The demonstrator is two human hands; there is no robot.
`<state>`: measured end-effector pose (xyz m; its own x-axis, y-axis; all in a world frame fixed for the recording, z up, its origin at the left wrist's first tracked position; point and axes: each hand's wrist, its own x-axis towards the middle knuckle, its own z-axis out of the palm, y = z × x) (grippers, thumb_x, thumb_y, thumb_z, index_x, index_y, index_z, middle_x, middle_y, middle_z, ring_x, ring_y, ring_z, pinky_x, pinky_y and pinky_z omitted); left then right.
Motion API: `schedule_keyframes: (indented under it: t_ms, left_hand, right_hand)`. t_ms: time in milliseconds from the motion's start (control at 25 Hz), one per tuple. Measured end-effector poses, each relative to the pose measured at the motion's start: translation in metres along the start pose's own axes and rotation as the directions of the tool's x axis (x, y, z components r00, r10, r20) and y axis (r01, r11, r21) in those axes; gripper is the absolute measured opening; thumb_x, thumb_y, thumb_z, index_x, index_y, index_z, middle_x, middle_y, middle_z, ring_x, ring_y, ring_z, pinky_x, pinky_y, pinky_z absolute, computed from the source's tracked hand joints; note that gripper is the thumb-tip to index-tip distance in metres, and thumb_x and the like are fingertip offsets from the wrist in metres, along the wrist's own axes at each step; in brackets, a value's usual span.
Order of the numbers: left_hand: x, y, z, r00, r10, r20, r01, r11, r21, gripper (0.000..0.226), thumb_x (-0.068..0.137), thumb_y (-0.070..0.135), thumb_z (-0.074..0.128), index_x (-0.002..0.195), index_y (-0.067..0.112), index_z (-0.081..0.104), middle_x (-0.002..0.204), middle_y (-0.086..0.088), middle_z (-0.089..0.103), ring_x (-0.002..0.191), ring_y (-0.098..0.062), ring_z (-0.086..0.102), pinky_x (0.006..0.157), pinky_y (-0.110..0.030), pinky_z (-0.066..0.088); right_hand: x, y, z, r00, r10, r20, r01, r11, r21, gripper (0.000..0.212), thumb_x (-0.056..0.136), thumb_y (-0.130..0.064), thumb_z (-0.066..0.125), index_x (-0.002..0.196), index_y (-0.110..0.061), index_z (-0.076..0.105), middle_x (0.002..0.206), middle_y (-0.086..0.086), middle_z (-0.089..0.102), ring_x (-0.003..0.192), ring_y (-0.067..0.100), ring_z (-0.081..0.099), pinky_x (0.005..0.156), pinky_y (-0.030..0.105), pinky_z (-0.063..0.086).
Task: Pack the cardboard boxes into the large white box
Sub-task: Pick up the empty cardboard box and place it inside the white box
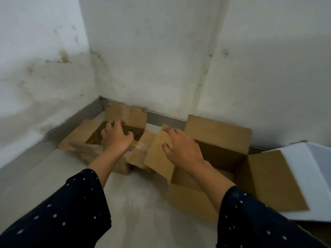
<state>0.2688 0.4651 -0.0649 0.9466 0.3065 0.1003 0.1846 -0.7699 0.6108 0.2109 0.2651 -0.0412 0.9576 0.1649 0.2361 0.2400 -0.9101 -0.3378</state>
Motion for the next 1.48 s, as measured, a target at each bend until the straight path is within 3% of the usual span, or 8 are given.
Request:
schedule_keyframes:
  t_ms: [280,520,640,760,840,1000,1200,1480]
  left_hand:
    - [-0.061,0.083,0.065,0.980,0.093,0.178,-0.106,0.992,0.069,0.052,0.082,0.028,0.060,0.131,0.020,0.045,0.142,-0.016,0.037,0.125,-0.042,0.039,0.099,-0.050,0.039]
    - [-0.076,0.074,0.094,0.961,-0.027,0.274,-0.043,0.968,0.248,0.070,0.082,0.034,0.062,0.143,0.024,0.030,0.153,-0.019,0.022,0.135,-0.045,0.026,0.107,-0.054,0.030]
    - [-0.074,0.066,0.098,0.956,-0.063,0.287,-0.012,0.968,0.251,0.076,0.081,0.033,0.064,0.146,0.022,0.025,0.147,-0.023,0.031,0.134,-0.045,0.029,0.106,-0.055,0.032]
    - [-0.068,0.062,0.097,0.972,-0.108,0.207,0.056,0.968,0.243,0.075,0.079,0.034,0.066,0.140,0.015,0.028,0.134,-0.025,0.046,0.124,-0.046,0.042,0.100,-0.059,0.039]
    - [-0.066,0.063,0.095,0.980,-0.064,0.190,0.029,0.983,0.183,0.052,0.081,0.028,0.066,0.123,0.005,0.046,0.117,-0.025,0.058,0.106,-0.042,0.056,0.088,-0.052,0.048]
    - [-0.083,0.093,0.085,0.977,0.047,0.208,-0.084,0.981,0.175,0.013,0.088,0.013,0.056,0.097,0.005,0.060,0.094,-0.019,0.065,0.086,-0.036,0.060,0.074,-0.042,0.051]
    - [-0.101,0.139,0.037,0.993,0.062,0.096,-0.077,0.983,0.167,0.018,0.089,0.011,0.053,0.105,0.008,0.059,0.092,-0.014,0.064,0.080,-0.031,0.060,0.070,-0.041,0.052]
    - [-0.138,0.246,-0.059,0.979,0.167,-0.119,-0.152,0.981,0.121,0.027,0.091,0.010,0.051,0.116,0.004,0.056,0.092,-0.015,0.063,0.076,-0.025,0.055,0.056,-0.032,0.041]
  right_hand:
    - [-0.093,0.163,-0.079,0.923,0.380,-0.060,-0.385,0.913,-0.133,0.055,0.093,-0.038,0.054,0.145,-0.026,0.037,0.143,0.005,0.048,0.127,0.027,0.049,0.097,0.043,0.047]
    - [-0.148,0.242,-0.083,0.700,0.712,0.048,-0.689,0.692,-0.216,0.071,0.091,-0.039,0.057,0.149,-0.021,0.020,0.158,0.017,0.018,0.133,0.041,0.038,0.103,0.047,0.041]
    - [-0.151,0.252,-0.072,0.640,0.766,0.064,-0.743,0.638,-0.201,0.080,0.088,-0.039,0.062,0.150,-0.022,0.014,0.158,0.020,0.011,0.131,0.042,0.040,0.105,0.049,0.040]
    - [-0.146,0.257,-0.069,0.628,0.778,-0.008,-0.775,0.625,-0.100,0.085,0.090,-0.032,0.064,0.151,-0.018,0.006,0.141,0.019,0.038,0.116,0.034,0.053,0.094,0.044,0.047]
    - [-0.141,0.258,-0.068,0.617,0.787,-0.012,-0.787,0.617,-0.012,0.079,0.097,-0.028,0.054,0.153,-0.016,0.000,0.124,0.016,0.051,0.099,0.027,0.060,0.083,0.039,0.051]
    - [-0.130,0.248,-0.077,0.697,0.717,-0.010,-0.717,0.696,-0.018,0.036,0.099,-0.021,0.050,0.132,-0.011,0.040,0.115,0.014,0.061,0.096,0.028,0.064,0.083,0.037,0.053]
    - [-0.120,0.231,-0.125,0.749,0.662,-0.033,-0.656,0.747,0.110,0.024,0.095,-0.013,0.056,0.119,-0.010,0.051,0.107,0.015,0.065,0.089,0.029,0.065,0.071,0.032,0.050]
    - [-0.110,0.215,-0.259,0.810,0.548,-0.210,-0.522,0.836,0.169,0.030,0.093,-0.006,0.053,0.122,-0.009,0.050,0.102,0.015,0.062,0.079,0.025,0.055,0.064,0.034,0.046]
